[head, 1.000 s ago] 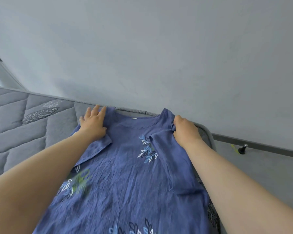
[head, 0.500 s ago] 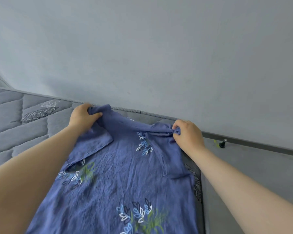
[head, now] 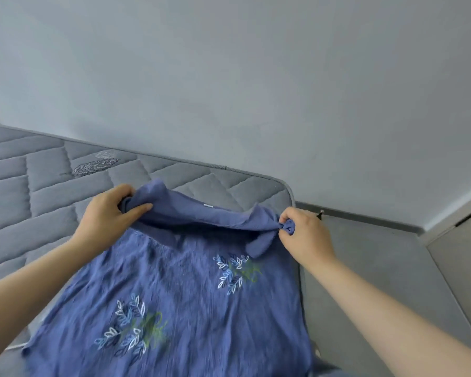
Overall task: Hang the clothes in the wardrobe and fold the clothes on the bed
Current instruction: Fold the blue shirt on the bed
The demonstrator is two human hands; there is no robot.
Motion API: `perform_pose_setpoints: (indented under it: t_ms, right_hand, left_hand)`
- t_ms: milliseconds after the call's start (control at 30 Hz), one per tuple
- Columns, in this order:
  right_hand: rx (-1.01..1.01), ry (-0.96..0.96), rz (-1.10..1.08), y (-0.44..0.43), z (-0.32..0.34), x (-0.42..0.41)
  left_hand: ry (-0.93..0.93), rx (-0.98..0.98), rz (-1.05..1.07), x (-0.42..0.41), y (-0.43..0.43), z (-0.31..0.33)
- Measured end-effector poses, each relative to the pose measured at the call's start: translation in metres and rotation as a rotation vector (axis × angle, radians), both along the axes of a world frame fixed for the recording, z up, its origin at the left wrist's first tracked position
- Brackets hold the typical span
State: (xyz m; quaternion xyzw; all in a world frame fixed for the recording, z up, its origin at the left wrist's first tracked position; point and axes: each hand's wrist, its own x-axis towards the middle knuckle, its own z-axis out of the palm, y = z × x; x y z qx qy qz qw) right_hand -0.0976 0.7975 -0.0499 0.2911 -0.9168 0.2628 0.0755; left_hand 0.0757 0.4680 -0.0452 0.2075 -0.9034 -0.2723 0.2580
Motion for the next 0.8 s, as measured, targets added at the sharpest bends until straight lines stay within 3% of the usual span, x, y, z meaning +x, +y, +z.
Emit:
perform_pose_setpoints:
  t_ms: [167,300,400,533,633,700,800]
  right_hand:
    - [0.089,0.011,0.012,0.048,-0.027,0.088]
    - [0.391,-0.131,0.149,0.074,-0.077,0.148]
    - [0.501,-0.221,0.129,0.081,-0.101,0.172]
    - [0.369,-0.346,-0.032,0.073,-0.107,0.173]
    - [0.126,-0.617,-0.201,0.065,-0.101,0.158]
    - [0.076,-0.804,-0.237,0.059,-0.100,0.147]
    - [-0.025,-0.763,-0.339,0.047,-0.104,0.141]
  left_hand:
    - [-0.064,-0.023,-0.087,0.096,0.024,-0.039]
    - [-0.332,-0.070,-0.262,0.167,0.043,-0.096]
    - [-0.420,-0.024,-0.259,0.186,0.057,-0.114]
    - [-0.516,0.015,-0.232,0.170,0.059,-0.107]
    - [-0.508,0.183,0.022,0.152,0.052,-0.105]
    - [-0.518,0.271,0.219,0.143,0.048,-0.110]
    - [-0.532,0.279,0.367,0.140,0.044,-0.122]
